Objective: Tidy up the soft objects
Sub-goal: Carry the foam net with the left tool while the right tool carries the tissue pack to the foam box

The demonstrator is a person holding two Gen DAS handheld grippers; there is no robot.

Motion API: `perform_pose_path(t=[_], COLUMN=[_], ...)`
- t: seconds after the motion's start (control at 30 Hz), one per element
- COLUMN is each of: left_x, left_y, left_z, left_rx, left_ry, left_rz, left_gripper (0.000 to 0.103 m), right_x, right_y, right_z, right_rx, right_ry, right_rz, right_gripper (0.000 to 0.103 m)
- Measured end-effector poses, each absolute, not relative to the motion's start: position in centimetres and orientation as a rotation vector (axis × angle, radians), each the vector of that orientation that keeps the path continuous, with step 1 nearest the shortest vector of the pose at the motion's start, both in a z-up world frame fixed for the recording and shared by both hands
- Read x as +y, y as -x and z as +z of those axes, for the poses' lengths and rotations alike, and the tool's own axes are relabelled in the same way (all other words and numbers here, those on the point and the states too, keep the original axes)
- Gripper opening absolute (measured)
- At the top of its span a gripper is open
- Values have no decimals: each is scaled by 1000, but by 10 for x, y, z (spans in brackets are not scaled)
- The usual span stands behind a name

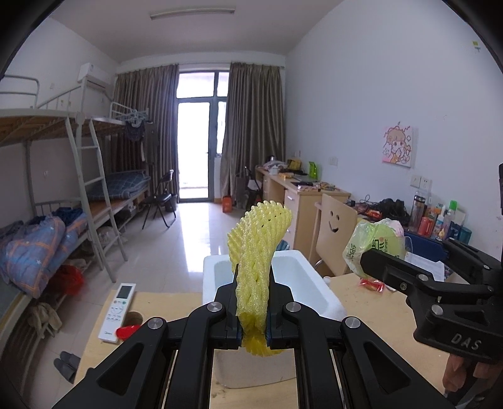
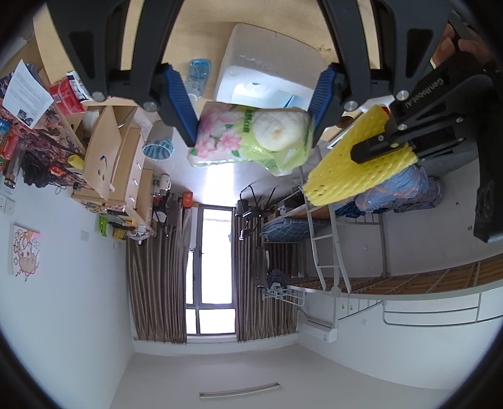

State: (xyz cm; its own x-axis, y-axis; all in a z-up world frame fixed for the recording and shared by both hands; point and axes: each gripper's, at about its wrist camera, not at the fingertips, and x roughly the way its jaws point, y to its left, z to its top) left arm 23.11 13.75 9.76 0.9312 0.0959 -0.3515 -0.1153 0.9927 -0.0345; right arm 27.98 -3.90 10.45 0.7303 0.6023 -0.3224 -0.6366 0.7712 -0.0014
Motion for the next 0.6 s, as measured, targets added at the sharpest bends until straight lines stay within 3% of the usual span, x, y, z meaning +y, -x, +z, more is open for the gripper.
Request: perform_pose_path(t=[0.6], left_x=[143], left_y=[-280], left_z=[88], left_rx=[403], left_ry=[49], left_rz=[121], left_gripper=[10], right_x=[-18], right_y=[-319], right_z=[92], right_rx=[348], right_ry=[116], right_rz=[689], right_gripper=[71])
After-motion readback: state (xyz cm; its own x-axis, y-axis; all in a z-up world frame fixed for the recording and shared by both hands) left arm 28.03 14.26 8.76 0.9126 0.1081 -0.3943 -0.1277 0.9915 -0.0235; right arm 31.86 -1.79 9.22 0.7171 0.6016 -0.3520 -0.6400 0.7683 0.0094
